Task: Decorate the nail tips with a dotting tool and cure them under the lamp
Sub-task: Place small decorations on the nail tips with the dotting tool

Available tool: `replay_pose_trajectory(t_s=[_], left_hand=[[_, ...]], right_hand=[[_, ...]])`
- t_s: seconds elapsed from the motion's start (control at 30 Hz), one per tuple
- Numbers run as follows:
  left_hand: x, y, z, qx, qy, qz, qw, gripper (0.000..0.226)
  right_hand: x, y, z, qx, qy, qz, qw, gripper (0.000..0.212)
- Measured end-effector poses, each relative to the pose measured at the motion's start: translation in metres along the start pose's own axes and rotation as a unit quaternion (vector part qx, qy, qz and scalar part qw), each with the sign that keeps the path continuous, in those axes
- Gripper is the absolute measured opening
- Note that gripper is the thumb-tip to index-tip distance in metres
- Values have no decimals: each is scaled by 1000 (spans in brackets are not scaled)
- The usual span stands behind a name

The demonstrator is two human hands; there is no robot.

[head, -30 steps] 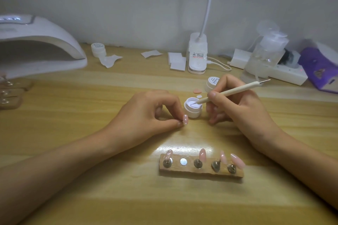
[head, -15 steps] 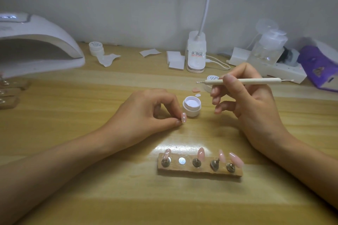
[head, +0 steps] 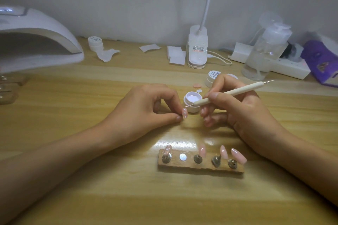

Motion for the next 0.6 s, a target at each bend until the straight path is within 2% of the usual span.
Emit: replay_pose_trajectory(t_s=[0.6], left_hand=[[0, 0, -1, 13, -5, 0, 1000, 16]], right_hand=[[1, 0, -1, -10, 18, 2, 1000, 17]])
Point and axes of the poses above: each hand's wrist, its own x-axis towards the middle knuckle, its own y-axis out of the palm, z = x × y, the point moved 3 cm from there along x, towards the middle knuckle, and after that the axes turned 5 degrees about z, right-handed, at the moved point
